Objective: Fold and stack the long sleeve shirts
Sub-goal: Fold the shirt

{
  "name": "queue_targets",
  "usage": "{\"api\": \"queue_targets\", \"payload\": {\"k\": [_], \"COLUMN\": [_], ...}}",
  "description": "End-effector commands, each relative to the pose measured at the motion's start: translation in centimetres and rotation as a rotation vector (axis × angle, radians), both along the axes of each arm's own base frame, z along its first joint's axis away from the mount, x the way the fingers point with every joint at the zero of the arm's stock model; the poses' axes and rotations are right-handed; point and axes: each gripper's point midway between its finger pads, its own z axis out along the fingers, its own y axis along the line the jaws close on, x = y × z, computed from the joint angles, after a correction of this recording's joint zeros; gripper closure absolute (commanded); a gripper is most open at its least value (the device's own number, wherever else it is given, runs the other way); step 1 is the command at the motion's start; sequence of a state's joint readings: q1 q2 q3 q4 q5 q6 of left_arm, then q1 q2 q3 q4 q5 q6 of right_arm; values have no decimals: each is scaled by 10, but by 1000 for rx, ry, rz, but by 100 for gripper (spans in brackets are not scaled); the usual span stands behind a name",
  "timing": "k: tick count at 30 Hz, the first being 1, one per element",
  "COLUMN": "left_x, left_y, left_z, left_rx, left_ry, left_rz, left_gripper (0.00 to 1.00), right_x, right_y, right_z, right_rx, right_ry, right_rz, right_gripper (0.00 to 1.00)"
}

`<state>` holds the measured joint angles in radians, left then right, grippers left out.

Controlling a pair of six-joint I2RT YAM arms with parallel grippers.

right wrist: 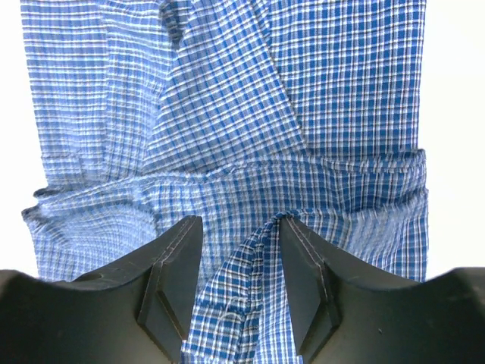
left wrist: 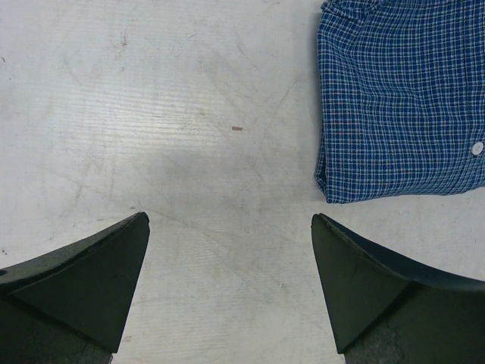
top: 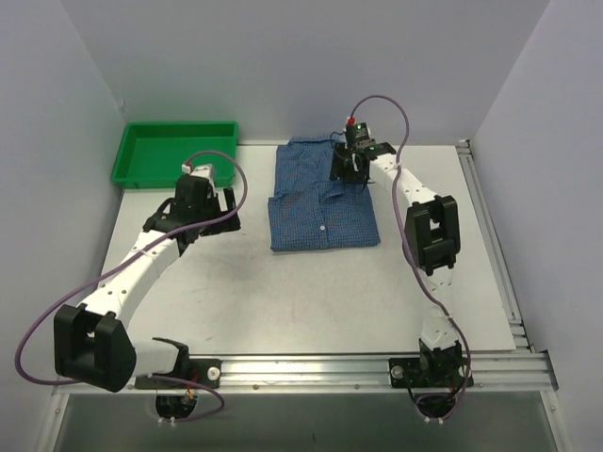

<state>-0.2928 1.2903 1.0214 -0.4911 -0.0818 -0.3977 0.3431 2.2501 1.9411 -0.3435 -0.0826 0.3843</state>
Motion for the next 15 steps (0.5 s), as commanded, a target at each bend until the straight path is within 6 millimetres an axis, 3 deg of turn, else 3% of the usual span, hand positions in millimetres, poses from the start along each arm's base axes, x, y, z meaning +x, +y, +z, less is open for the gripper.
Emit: {"api": "queue_targets", "payload": {"k": [1,2,4,8,11,12,15], "left_x": [6,6,6,6,6,6,6], "left_y": [2,2,3,3,4,3,-1], "left_z": [9,10,10,9,10,9,7], "left_rx": [3,1,0,-5,-6,-6,-22], "left_ry": [-39,-38,-40,-36,-39,-36,-29], "left_rz": [-2,2,5,11,13,12,-4], "left_gripper": [3,3,3,2,3,2,3], "right_x": [-16,-24,-38,-73,-84,-93,-103], "right_y": [7,7,13,13,14,12,16], "right_z": [59,75,80,67,67,54,46], "right_rx": [13,20,15,2,1,3,40], "right_ry": [-74,-99,-100,-49,-69,-45,-37], "right_rz": [35,43,59,45,19,13,21], "right_gripper": [55,54,55,55,55,55,56]}}
